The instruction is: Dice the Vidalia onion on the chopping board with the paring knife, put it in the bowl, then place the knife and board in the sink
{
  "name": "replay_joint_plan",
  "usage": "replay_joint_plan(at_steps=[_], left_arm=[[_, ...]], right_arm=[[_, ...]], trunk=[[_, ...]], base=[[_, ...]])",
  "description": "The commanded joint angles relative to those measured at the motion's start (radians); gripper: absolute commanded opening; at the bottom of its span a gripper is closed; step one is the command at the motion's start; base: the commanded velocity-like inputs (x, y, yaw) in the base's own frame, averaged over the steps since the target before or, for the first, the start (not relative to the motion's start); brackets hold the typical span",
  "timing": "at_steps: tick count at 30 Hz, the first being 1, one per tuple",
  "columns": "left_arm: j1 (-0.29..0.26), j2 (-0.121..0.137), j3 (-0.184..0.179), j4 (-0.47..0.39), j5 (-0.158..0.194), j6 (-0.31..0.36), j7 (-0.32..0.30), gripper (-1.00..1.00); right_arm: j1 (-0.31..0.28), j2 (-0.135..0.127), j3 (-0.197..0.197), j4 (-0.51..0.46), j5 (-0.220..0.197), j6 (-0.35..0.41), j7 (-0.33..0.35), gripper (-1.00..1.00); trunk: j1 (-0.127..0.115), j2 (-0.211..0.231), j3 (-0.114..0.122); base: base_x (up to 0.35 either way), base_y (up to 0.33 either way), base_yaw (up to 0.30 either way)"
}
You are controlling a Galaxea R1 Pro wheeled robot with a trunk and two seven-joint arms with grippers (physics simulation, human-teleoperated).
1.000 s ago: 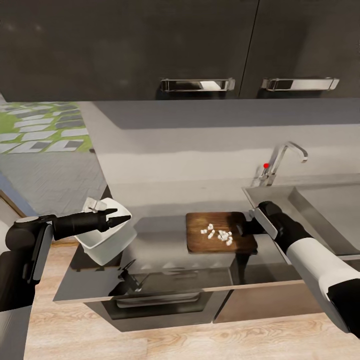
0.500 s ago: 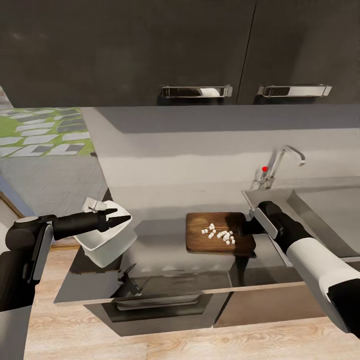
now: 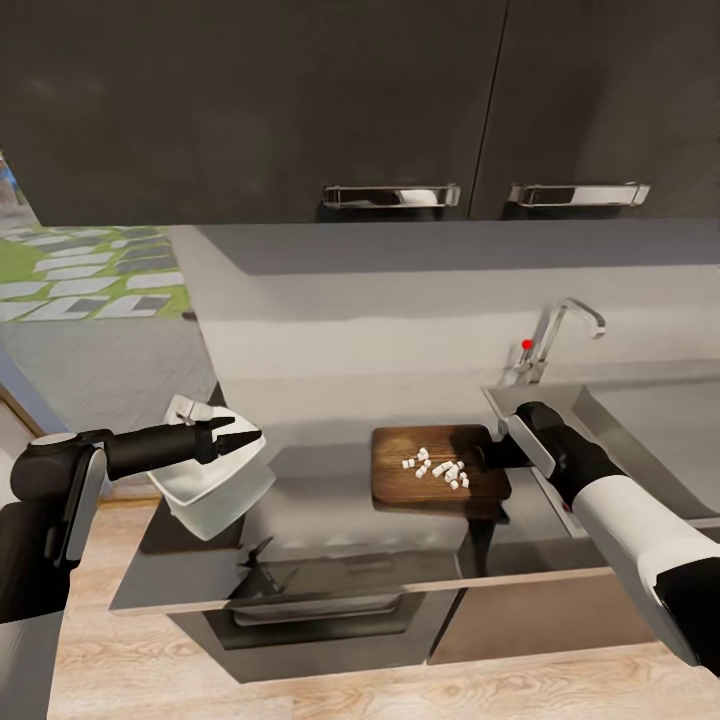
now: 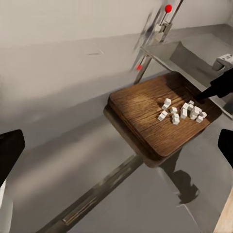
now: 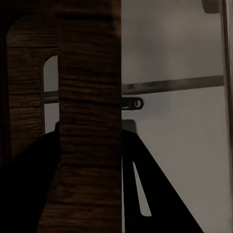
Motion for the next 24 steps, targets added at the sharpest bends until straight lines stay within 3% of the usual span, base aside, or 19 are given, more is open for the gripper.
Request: replay_joint_plan(at_steps=[1,24], left_arm=[[-0.001,0.000,0.001,-0.002,0.001,0.009,-0.003,1.00],[-0.001,0.000,-0.001,-0.014,0.001,0.009,-0.003,1.00]], right_arm=[[-0.001,-0.001,0.007,-0.001,-0.011,0.002,-0.010,-1.00],[-0.001,0.000,0.004,-0.002,-0.011,0.002,-0.008,-1.00]], trunk=[[0.001,-0.002,0.000],[0.001,-0.002,0.036]], base=[[0.000,0.000,0.000],[0.000,0.000,0.000]])
